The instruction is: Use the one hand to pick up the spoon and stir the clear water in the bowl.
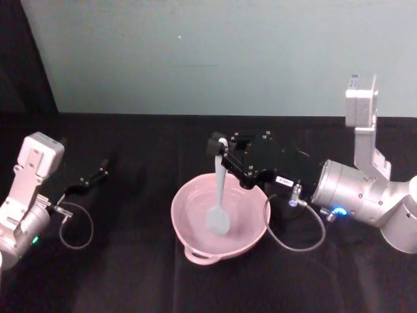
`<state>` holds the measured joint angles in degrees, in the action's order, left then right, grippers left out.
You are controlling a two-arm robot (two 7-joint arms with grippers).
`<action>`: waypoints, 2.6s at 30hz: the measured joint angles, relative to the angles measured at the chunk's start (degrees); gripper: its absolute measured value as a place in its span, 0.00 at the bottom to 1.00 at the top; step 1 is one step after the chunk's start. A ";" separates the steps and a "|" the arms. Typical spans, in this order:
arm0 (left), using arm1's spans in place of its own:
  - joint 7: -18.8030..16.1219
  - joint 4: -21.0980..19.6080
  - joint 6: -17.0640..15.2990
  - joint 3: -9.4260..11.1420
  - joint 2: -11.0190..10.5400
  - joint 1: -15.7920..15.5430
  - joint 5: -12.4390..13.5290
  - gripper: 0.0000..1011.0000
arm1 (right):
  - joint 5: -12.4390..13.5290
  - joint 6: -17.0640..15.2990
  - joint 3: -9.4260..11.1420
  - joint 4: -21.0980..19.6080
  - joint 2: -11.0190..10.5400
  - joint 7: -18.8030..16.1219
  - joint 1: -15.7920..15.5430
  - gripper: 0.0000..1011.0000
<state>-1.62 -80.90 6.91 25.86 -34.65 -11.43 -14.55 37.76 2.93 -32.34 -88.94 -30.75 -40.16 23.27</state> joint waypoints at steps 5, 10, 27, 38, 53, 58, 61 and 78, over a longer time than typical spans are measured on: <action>0.00 0.00 0.00 0.00 0.00 0.00 0.00 0.99 | -0.63 0.50 -0.56 2.01 1.21 -0.73 0.66 0.08; 0.00 0.00 0.00 0.00 0.00 0.00 0.00 0.99 | -1.26 0.46 -1.38 4.97 2.98 -1.59 2.72 0.08; 0.00 0.00 0.00 0.00 0.00 0.00 0.00 0.99 | -2.70 1.66 0.30 14.79 6.81 -0.25 7.52 0.08; 0.00 0.00 0.00 0.00 0.00 -0.01 0.00 0.99 | -3.93 0.62 2.52 8.73 2.67 1.73 3.36 0.08; 0.00 0.00 0.00 0.00 0.00 0.00 0.00 0.99 | -4.91 -2.61 -1.49 3.20 3.52 0.40 2.14 0.08; 0.00 0.00 0.00 0.00 0.00 0.00 0.00 0.99 | -4.92 -2.00 -2.27 6.22 5.55 -0.20 4.03 0.08; 0.00 0.00 0.00 0.00 0.00 0.00 0.00 0.99 | -4.29 -0.94 -2.15 10.22 7.46 -0.50 5.59 0.08; 0.00 0.00 0.00 0.00 0.00 0.00 0.00 0.99 | -4.38 -0.05 2.86 10.64 4.79 3.17 4.08 0.08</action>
<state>-1.62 -80.90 6.91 25.86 -34.64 -11.43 -14.55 33.38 2.87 -29.47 -78.31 -25.97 -36.99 27.35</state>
